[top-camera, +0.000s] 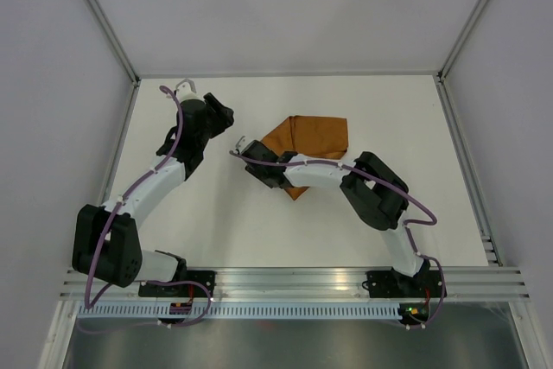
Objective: Fold the napkin, place the utensils inside, and roll it up
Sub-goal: Roll the napkin with the utensil
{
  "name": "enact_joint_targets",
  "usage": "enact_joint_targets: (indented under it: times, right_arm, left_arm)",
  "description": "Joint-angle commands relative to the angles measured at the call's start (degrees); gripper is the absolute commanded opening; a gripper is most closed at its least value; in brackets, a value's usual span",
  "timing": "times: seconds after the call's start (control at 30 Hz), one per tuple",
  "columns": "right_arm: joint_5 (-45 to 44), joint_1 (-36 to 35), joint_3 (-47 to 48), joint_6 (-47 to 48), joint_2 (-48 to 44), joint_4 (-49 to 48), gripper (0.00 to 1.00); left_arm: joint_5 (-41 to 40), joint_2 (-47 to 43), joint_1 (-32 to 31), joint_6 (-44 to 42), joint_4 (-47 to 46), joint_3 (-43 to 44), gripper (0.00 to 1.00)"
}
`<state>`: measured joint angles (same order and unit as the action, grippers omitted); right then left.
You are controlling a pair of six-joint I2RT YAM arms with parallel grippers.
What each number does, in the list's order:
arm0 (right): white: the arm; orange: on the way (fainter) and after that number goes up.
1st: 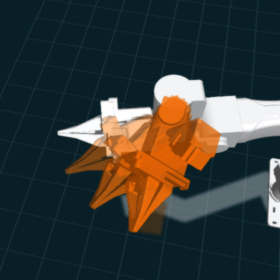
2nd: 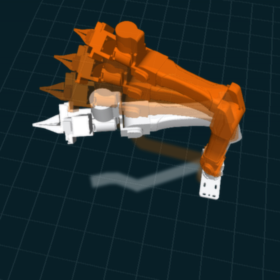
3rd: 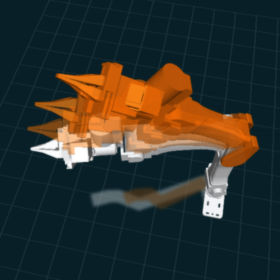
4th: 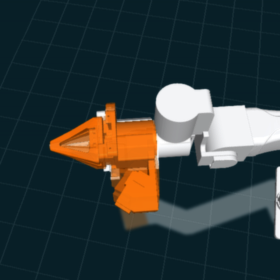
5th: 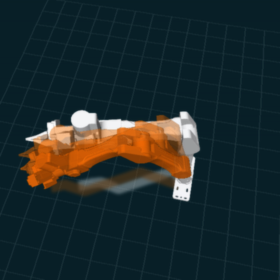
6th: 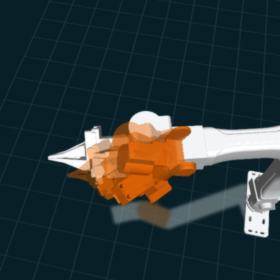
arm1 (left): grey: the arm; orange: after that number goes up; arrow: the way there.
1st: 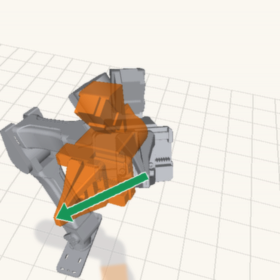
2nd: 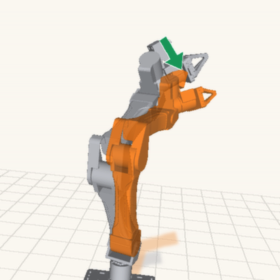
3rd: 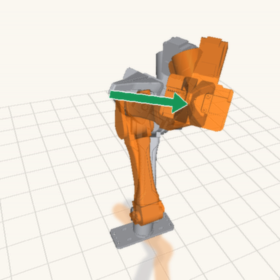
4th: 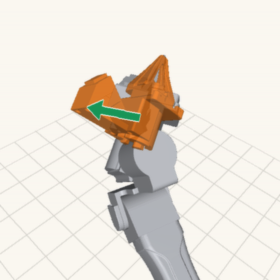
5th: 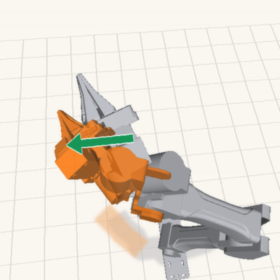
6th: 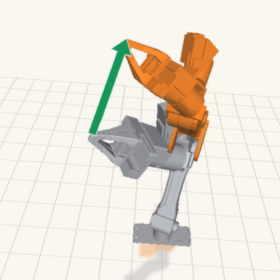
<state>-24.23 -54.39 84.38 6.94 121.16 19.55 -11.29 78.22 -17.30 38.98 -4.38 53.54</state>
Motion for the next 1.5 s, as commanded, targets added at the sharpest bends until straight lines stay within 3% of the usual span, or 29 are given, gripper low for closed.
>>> enact_joint_targets:
  times: [0.0,0.3,0.43,0.57,0.87,1.17,1.47]
  right_arm:
    - [2.86,1.91,-1.5,0.27,-0.49,0.75,0.49]
    - [8.93,3.5,-2.38,0.44,-0.93,0.84,0.4]
    - [11.04,3.85,-2.99,0.44,-0.93,0.84,0.25]
    - [13.94,4.82,-3.43,0.09,-0.84,1.1,0.19]
    - [27.81,9.12,-3.78,0.18,-1.1,1.98,0.11]
    - [47.31,14.75,-2.29,2.37,0.39,5.76,0.06]
    - [62.54,18.35,1.83,8.61,5.22,15.58,0.05]
  left_arm:
    - [1.8,0.27,0.43,-0.92,-1.24,1.04,0.61]
    - [2.41,0.97,0.51,-0.4,-1.94,0.51,0.61]
    - [2.94,1.41,0.51,-0.31,-2.21,0.34,0.6]
    - [3.64,1.77,0.51,0.22,-3.09,-0.63,0.6]
    - [5.93,1.85,0.51,2.94,-8.09,-6.95,0.59]
    - [10.84,2.82,-0.36,4.96,-21.79,-19.07,0.55]
    - [8.21,2.21,-6.95,-5.39,-37.88,-28.38,0.55]
